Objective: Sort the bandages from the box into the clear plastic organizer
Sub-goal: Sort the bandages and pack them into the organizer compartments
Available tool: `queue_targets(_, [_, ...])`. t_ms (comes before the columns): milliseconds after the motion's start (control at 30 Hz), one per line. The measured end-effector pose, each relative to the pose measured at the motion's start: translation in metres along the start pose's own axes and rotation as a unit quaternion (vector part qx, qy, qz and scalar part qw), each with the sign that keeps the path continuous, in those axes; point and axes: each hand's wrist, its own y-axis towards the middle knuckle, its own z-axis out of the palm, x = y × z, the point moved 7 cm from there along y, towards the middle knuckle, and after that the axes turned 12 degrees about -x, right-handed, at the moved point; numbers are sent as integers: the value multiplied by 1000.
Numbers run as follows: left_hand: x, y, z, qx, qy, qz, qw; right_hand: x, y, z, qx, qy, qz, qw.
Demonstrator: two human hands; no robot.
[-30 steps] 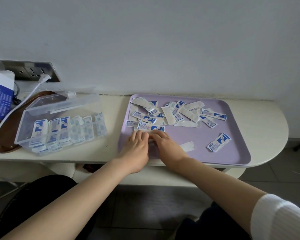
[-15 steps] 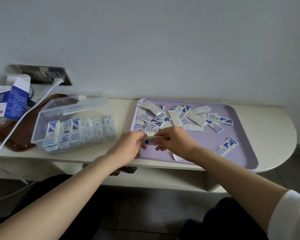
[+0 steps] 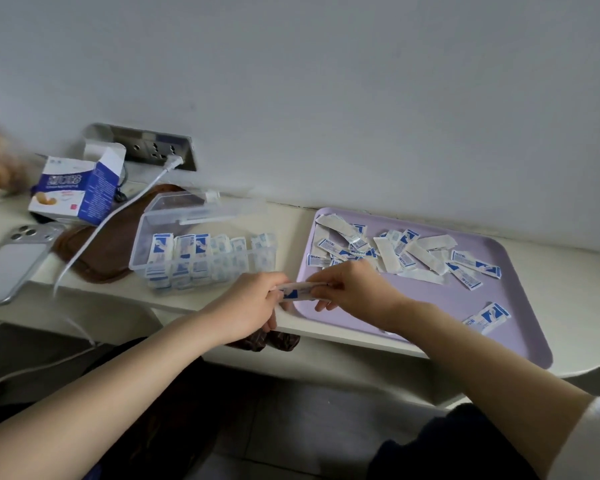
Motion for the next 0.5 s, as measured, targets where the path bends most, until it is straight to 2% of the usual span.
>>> queue_targets(100, [10,-8,-8,1,48,22,999,15,-3,24,52,-148,-94,983])
queue_targets(200, [24,-19,-10,40,130,52,989,22,-8,50,100,-213,-134,963])
queue_targets(300, [29,-35,-18,76,160,66,982,27,-13,66,132,-254,-151,946])
queue_targets(367, [29,-41,-29,69,157,76,982,33,-14,73,136,-241,-149,949])
queue_targets(500, [36,-44,-52,20,138,91,986,56,-13,78,104,-120,-111,981])
